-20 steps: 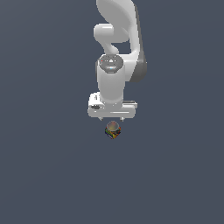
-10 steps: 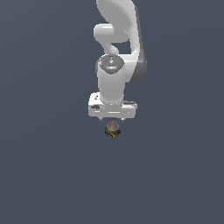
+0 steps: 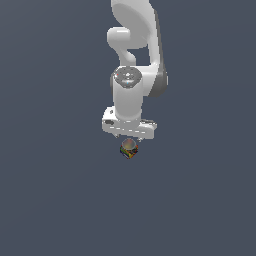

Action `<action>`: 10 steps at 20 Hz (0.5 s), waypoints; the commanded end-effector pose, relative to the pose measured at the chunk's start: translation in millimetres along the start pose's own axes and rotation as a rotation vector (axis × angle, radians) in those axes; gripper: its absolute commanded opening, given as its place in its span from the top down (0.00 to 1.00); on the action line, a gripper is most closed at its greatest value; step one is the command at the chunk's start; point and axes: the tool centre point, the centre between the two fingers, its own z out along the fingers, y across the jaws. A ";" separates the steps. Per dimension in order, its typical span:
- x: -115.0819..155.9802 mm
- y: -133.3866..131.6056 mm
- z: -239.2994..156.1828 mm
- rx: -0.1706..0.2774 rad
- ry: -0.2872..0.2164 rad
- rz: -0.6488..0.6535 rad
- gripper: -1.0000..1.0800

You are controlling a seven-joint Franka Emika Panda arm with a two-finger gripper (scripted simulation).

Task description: Pick up the object and move it to a goal position.

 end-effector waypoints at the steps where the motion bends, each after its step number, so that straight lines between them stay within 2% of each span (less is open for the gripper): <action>1: -0.8 -0.6 5.0 0.001 0.003 0.056 0.04; 10: -4.4 -1.7 25.4 0.005 0.016 0.293 0.04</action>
